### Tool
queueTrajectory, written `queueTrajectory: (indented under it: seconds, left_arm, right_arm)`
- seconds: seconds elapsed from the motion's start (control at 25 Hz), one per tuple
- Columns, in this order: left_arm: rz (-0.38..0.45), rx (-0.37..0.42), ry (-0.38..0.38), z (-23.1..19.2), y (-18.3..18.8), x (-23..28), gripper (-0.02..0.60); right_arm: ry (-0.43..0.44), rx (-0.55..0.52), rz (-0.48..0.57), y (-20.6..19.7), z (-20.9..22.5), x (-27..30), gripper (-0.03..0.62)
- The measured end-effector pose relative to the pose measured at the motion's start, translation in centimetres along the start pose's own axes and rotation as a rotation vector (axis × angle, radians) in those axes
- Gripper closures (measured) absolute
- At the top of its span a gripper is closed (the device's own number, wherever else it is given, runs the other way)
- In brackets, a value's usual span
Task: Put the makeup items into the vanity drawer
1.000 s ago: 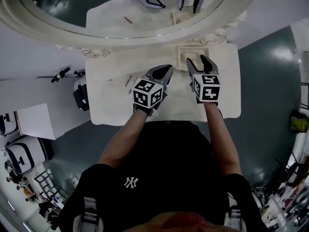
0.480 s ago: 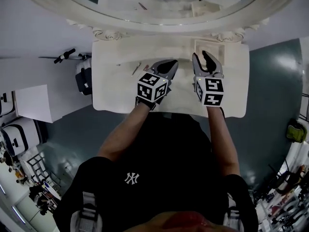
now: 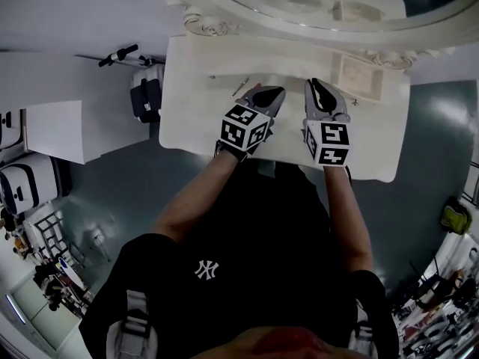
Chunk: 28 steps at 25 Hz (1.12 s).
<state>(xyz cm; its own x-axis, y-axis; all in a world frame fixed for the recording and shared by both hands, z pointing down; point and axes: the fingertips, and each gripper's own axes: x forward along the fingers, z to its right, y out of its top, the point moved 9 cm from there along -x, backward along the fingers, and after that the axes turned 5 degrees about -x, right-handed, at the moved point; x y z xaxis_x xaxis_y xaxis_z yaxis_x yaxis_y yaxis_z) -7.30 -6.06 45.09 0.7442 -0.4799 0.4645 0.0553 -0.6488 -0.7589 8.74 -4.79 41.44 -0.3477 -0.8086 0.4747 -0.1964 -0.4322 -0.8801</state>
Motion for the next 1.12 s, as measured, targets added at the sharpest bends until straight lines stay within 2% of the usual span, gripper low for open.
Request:
queueTrajectory:
  seconds: [0.12,0.48,0.72,1.12]
  left_arm:
    - [-0.007,-0.006,0.010,-1.0,-0.8,-1.6,0.580]
    - [-0.046,-0.022,0.043,-4.3,-4.5,-4.9,0.580]
    - [-0.076,0.010,0.076,-6.0,-6.8,-5.6,0.580]
    - [-0.108,0.064,0.168,-8.8,-9.9,-4.5,0.560]
  right_arm:
    - [0.025,-0.010,-0.014,-0.3,-2.4,0.6,0.567]
    - [0.071,-0.004,-0.091,-2.7,-8.2,2.3,0.569]
    - [0.084,0.013,-0.132,-4.4,-11.2,3.0,0.569]
    - [0.083,0.080,-0.186,-7.8,-13.5,4.3,0.569]
